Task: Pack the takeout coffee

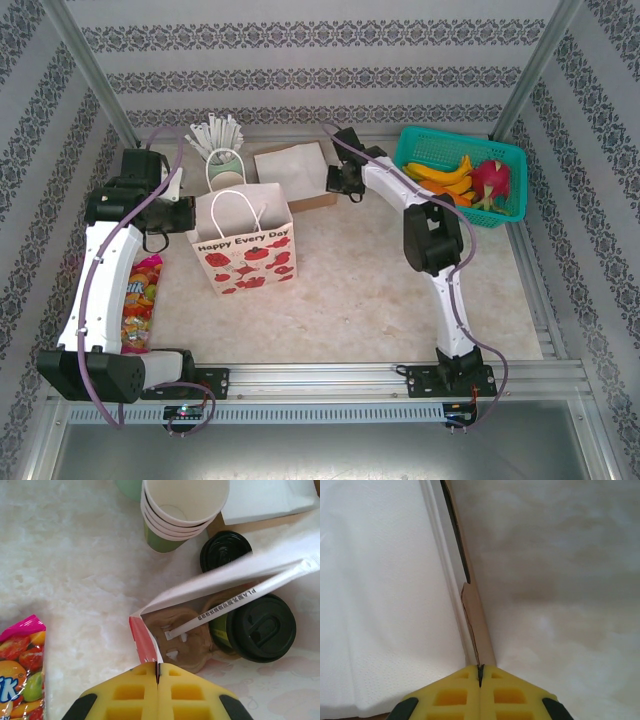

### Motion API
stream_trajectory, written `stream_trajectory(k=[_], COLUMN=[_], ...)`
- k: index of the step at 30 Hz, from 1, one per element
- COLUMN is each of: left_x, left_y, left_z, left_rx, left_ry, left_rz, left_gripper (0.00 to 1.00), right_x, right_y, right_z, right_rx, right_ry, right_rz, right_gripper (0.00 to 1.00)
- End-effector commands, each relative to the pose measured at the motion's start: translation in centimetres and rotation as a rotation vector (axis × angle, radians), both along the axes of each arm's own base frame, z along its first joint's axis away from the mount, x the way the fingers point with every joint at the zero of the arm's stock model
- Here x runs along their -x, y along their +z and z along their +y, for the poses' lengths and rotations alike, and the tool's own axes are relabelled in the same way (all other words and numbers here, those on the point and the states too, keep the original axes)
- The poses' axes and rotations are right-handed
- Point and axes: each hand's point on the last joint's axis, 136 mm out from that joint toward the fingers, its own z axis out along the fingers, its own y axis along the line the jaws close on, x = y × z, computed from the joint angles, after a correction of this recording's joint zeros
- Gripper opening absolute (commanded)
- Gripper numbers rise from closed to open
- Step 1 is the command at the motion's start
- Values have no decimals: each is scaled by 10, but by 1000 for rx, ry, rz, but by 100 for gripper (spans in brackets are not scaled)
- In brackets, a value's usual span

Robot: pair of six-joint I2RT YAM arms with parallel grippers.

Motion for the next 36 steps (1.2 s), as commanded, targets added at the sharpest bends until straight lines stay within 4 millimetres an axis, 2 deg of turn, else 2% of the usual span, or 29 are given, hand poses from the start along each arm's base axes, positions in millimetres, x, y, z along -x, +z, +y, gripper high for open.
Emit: stream_trajectory(k=[1, 7, 12, 16, 19, 24, 30, 34, 36], left_x=[-1, -1, 0, 1, 1, 2, -1, -3, -5], left_y=[4, 5, 3, 8, 12, 14, 13, 14, 11], left_z=[-3, 7, 10, 8, 4, -19, -49, -62, -66], left_rx=[17, -25, -48, -41, -22, 106, 247, 273, 284], left_ry=[-29, 11, 17, 7, -4, -63, -119, -163, -177], left_rz=[-33, -45, -41, -63, -76, -78, -66, -63, -55], left_gripper=[0, 0, 0, 0, 0, 0, 0, 0, 0], right_x=[19, 71, 118, 150, 168, 203, 251, 266, 264], right_y=[6, -4, -21, -22, -16, -5, -8, -3, 3], right_z=[-44, -72, -109, -138, -151, -161, -153, -160, -164], right_rx=[88, 124, 179, 201, 207, 185, 89, 114, 137], right_ry=[-22, 40, 25, -2, 21, 37, 27, 2, -14], right_rz=[20, 77, 145, 178, 183, 206, 255, 272, 262], right_gripper=[1, 0, 0, 0, 0, 0, 1, 7, 19])
